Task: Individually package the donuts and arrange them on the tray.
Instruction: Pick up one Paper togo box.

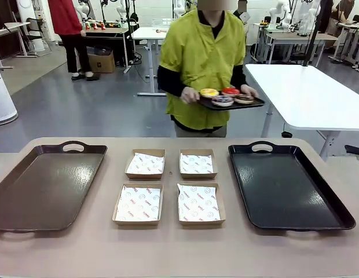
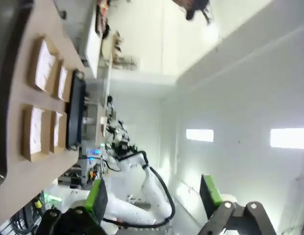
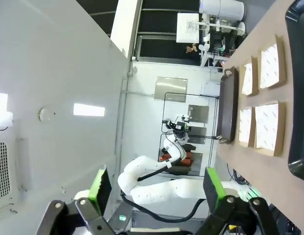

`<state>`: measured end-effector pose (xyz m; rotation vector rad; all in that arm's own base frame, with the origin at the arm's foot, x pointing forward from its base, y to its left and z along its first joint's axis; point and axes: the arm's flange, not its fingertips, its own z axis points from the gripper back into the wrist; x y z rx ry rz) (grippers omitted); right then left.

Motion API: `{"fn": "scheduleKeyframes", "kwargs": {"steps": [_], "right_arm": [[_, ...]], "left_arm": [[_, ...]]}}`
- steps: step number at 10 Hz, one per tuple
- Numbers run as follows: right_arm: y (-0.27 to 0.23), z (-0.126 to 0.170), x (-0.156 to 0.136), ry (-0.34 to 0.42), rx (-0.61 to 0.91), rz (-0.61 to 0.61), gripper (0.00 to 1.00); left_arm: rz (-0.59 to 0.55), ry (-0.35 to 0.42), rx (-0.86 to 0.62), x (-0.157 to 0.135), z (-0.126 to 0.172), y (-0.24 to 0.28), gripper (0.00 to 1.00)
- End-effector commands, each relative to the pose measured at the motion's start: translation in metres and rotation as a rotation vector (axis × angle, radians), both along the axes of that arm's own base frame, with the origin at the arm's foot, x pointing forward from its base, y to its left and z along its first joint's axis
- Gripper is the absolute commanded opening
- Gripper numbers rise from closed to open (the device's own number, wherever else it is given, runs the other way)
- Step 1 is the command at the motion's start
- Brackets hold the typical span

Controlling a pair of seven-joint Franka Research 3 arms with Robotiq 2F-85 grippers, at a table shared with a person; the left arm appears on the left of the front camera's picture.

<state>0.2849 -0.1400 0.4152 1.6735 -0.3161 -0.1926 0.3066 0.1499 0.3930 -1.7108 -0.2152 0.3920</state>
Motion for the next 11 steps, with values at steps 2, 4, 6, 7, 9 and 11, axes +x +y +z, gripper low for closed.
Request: {"fn": "scheduleKeyframes", "kwargs": {"steps": [2, 4, 6, 7, 9, 11], "right_arm": [[0.058, 0.022, -0.031, -0.005, -0.16, 0.084, 1.0], [0.073, 0.024, -0.027, 0.017, -0.215, 0.153, 1.0], [0.081, 0.025, -0.023, 0.027, -0.241, 0.181, 1.0], [0.083, 0.027, -0.023, 0.03, -0.26, 0.191, 1.0], [0.1, 0.035, -0.02, 0.044, -0.364, 0.246, 1.0], [0.066, 0.037, 0.002, 0.008, -0.256, 0.204, 1.0]], "left_arm": [[-0.016, 0.033, 0.195, -0.014, 0.026, -0.014, 1.0], [-0.068, 0.057, 0.3, -0.013, 0.031, -0.016, 1.0], [-0.089, 0.065, 0.349, -0.01, 0.033, -0.011, 1.0], [-0.094, 0.062, 0.371, -0.009, 0.034, -0.011, 1.0], [-0.084, 0.038, 0.319, -0.008, 0.029, -0.016, 1.0], [-0.084, 0.038, 0.319, -0.008, 0.029, -0.016, 1.0]]}}
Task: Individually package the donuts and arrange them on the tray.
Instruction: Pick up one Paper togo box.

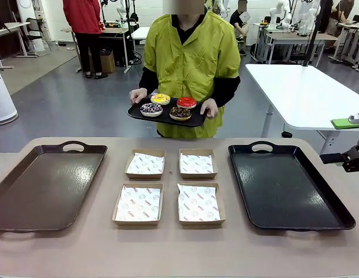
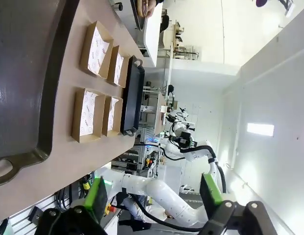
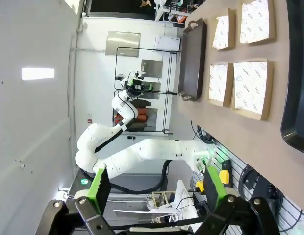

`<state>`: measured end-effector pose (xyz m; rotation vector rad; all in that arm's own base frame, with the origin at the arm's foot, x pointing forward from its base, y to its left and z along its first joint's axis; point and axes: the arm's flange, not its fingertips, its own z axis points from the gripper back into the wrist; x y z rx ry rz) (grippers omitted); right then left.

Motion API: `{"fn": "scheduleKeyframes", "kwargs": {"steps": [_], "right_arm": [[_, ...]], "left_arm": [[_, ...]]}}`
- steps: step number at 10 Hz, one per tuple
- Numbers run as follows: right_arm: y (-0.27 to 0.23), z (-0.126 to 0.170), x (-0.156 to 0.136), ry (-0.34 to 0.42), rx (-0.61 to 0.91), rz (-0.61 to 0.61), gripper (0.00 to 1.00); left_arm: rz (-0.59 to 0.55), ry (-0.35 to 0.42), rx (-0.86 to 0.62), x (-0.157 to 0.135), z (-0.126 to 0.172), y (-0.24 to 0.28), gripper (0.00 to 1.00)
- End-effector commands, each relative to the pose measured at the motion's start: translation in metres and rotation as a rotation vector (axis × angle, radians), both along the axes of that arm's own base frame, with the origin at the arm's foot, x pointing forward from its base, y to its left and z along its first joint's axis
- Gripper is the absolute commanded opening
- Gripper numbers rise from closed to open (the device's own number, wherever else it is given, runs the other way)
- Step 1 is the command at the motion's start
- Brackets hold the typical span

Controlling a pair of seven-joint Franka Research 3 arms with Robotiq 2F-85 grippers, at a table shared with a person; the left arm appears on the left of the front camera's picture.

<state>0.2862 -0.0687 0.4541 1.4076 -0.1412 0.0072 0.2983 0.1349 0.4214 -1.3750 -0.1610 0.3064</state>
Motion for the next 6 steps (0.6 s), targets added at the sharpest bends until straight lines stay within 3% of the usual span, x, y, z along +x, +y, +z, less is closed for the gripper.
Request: {"fn": "scheduleKeyframes", "kwargs": {"steps": [1, 6], "right_arm": [[-0.0051, -0.0023, 0.0011, -0.003, 0.034, -0.015, 1.0], [-0.0051, -0.0023, 0.0011, -0.003, 0.034, -0.015, 1.0]], "left_arm": [[0.006, -0.006, -0.017, 0.0001, 0.0008, -0.0011, 1.0], [0.006, -0.006, -0.017, 0.0001, 0.0008, -0.0011, 1.0]]}}
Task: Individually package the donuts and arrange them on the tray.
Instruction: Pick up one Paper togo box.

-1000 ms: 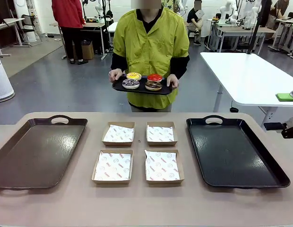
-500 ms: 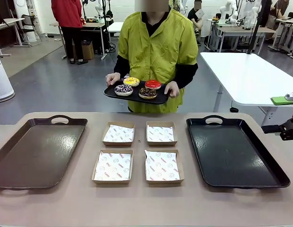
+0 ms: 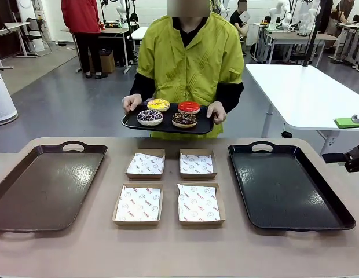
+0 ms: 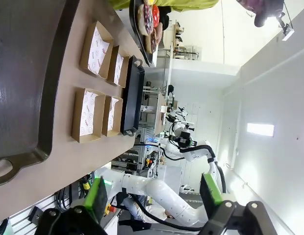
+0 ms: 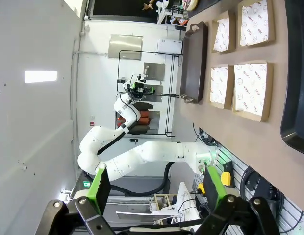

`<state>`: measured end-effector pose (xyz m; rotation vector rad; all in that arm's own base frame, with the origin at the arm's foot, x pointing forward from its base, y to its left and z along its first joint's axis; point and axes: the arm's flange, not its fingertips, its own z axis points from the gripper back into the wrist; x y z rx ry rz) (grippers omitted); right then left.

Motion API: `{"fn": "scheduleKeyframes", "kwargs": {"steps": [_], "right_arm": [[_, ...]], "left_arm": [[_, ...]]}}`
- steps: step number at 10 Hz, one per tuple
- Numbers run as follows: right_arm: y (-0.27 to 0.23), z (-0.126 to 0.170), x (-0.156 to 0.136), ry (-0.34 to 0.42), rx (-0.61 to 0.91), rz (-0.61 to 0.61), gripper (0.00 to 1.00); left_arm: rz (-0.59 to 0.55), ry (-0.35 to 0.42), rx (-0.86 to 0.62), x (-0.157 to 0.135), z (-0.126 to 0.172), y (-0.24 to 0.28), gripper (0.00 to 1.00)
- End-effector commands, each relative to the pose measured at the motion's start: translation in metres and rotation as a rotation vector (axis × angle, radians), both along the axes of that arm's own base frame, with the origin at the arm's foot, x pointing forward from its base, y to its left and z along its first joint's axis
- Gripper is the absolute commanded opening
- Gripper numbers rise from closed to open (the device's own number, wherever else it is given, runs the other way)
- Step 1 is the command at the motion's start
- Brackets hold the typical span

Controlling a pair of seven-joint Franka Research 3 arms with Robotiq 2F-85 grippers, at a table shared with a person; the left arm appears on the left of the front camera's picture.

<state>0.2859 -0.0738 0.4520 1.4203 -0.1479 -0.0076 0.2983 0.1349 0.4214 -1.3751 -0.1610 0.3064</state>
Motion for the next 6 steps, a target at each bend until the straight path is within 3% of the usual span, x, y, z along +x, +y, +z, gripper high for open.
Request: {"fn": "scheduleKeyframes", "kwargs": {"steps": [1, 6], "right_arm": [[0.0001, -0.0003, 0.0013, -0.007, 0.02, -0.001, 1.0], [0.0001, -0.0003, 0.0013, -0.007, 0.02, -0.001, 1.0]], "left_arm": [[0.006, -0.006, -0.017, 0.0001, 0.0008, -0.0011, 1.0], [0.006, -0.006, -0.017, 0.0001, 0.0008, -0.0011, 1.0]]}}
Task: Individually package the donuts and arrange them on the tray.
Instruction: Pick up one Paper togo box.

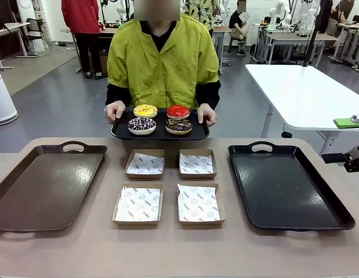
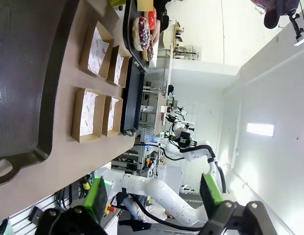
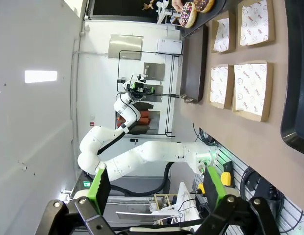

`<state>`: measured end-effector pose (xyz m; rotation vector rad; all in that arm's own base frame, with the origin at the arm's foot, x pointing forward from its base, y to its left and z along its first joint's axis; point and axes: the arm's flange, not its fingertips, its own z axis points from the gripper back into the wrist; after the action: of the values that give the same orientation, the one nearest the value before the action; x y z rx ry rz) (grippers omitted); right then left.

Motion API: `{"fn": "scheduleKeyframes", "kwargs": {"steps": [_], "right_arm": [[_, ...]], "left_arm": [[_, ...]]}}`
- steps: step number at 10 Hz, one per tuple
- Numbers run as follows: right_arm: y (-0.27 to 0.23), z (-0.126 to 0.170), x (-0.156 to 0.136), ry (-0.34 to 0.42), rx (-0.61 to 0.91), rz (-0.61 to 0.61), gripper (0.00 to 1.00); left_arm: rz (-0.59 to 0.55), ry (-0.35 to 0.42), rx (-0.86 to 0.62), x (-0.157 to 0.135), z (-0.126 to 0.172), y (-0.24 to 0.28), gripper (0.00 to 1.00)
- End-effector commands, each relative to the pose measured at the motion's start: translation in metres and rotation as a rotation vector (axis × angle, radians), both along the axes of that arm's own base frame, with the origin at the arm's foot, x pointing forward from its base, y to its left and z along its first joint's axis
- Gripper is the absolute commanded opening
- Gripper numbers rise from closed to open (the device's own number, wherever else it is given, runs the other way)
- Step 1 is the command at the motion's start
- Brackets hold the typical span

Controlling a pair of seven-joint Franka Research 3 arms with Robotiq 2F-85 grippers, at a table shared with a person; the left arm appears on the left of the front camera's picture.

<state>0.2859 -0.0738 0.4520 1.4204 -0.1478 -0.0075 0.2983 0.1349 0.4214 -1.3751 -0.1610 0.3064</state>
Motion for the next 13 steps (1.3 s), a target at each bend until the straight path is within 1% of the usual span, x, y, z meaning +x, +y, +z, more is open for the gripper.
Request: {"fn": "scheduleKeyframes", "kwargs": {"steps": [1, 13], "right_arm": [[0.0001, -0.0003, 0.0014, -0.007, 0.02, -0.001, 1.0], [0.0001, -0.0003, 0.0014, -0.007, 0.02, -0.001, 1.0]], "left_arm": [[0.006, -0.006, -0.017, 0.0001, 0.0008, -0.0011, 1.0], [0.006, -0.006, -0.017, 0.0001, 0.0008, -0.0011, 1.0]]}}
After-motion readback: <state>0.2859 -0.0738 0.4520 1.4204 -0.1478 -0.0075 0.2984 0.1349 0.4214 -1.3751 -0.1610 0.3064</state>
